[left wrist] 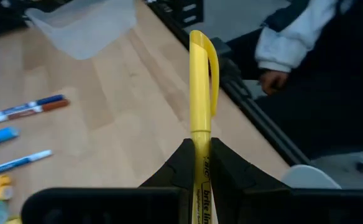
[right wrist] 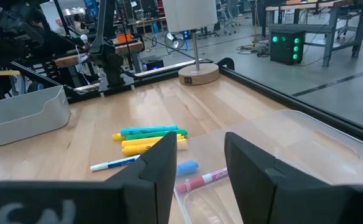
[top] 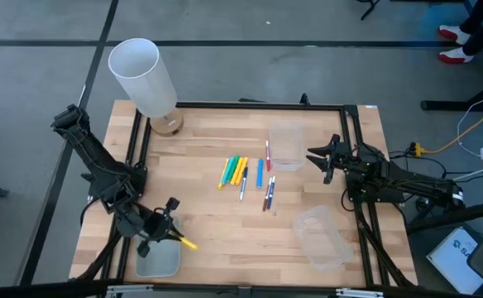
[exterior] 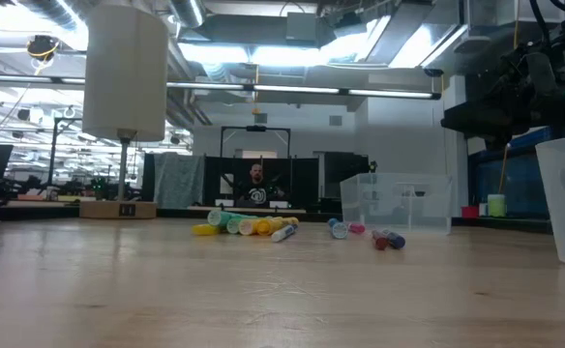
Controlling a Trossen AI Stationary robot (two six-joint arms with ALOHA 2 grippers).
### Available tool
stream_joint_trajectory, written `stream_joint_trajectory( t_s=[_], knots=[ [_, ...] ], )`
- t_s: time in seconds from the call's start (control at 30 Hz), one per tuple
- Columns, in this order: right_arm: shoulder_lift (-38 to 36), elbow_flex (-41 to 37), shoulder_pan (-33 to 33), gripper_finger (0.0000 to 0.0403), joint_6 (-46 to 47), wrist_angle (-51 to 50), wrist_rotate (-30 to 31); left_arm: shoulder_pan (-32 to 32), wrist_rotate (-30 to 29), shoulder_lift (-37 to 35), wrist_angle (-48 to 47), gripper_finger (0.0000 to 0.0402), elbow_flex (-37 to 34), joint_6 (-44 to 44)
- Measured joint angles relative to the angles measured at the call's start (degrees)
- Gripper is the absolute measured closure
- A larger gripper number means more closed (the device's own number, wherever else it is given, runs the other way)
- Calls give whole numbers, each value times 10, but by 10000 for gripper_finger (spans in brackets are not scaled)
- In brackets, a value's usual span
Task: Pick & Place Markers
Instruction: Put the left yellow pen into the gray bin
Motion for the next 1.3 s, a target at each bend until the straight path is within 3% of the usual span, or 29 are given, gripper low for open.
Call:
stream_joint_trajectory(
  t_s=[0.47,1.3],
  knots=[
    [0,0,0,267,1,0,0,-59,5,-2,-16,377,0,-31],
    [0,0,0,267,0,0,0,-76,20,-14,-157,377,0,-356]
  ],
)
